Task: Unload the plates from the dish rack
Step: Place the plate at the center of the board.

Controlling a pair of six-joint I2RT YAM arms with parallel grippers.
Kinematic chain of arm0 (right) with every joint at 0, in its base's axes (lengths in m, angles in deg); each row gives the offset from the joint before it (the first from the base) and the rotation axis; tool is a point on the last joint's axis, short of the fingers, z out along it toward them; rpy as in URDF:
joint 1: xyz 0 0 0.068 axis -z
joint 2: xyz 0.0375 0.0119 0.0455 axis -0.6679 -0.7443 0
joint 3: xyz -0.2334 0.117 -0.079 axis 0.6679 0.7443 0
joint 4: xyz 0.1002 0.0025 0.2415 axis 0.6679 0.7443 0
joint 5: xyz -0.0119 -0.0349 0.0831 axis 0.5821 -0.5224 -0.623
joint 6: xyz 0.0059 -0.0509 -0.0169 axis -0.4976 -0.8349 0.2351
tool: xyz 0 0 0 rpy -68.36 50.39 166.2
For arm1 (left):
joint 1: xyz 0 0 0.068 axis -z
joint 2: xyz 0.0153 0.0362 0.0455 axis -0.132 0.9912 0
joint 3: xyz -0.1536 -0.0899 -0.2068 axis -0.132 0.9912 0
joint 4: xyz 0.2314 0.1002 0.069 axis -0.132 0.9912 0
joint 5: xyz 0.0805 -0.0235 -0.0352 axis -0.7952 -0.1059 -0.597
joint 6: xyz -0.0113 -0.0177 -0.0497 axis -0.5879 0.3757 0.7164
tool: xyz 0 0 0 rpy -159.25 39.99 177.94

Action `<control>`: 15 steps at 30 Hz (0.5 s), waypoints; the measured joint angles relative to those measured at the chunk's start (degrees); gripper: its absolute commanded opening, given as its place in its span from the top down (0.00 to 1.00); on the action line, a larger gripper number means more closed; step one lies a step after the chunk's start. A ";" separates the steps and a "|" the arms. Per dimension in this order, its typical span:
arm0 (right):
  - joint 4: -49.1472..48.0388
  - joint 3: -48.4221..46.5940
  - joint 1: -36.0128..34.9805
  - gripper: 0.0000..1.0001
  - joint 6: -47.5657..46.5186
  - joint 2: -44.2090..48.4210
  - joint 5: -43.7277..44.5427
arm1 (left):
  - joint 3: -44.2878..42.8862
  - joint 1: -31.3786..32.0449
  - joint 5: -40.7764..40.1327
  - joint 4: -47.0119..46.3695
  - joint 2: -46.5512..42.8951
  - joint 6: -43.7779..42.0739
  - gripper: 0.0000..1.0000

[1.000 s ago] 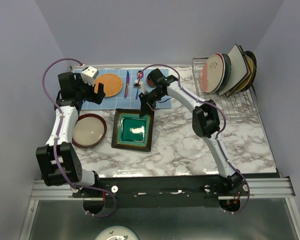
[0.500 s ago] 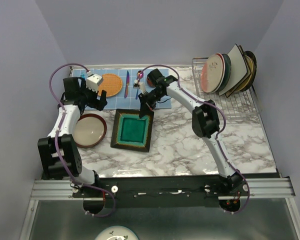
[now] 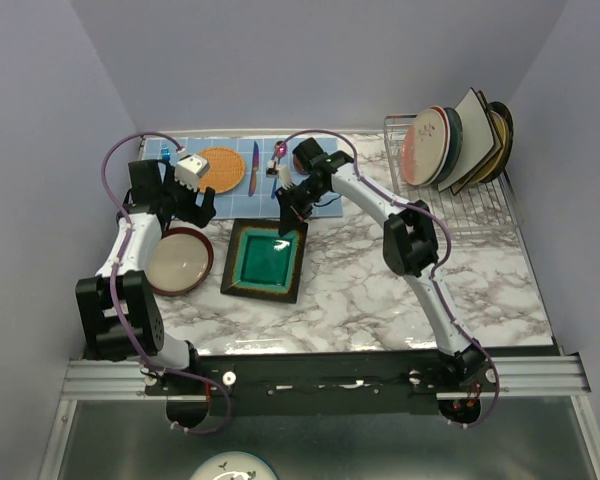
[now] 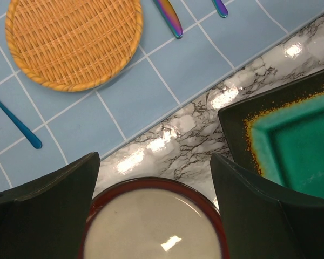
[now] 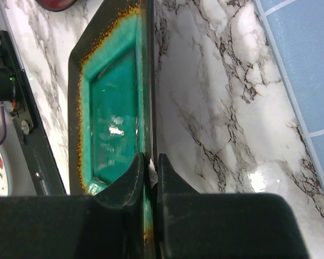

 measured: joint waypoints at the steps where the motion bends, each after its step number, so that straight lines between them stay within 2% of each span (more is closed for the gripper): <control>1: -0.04 -0.02 -0.04 0.79 0.07 0.00 0.48 | 0.00 0.00 0.02 0.09 -0.24 -0.07 0.08; 11: -0.35 0.00 -0.59 0.71 0.44 -0.07 4.79 | 0.00 0.02 0.20 0.63 -1.68 -0.37 0.08; 15: -0.35 0.11 -0.63 0.74 0.61 -0.20 6.58 | 0.00 0.13 0.26 1.33 -1.68 -0.63 0.08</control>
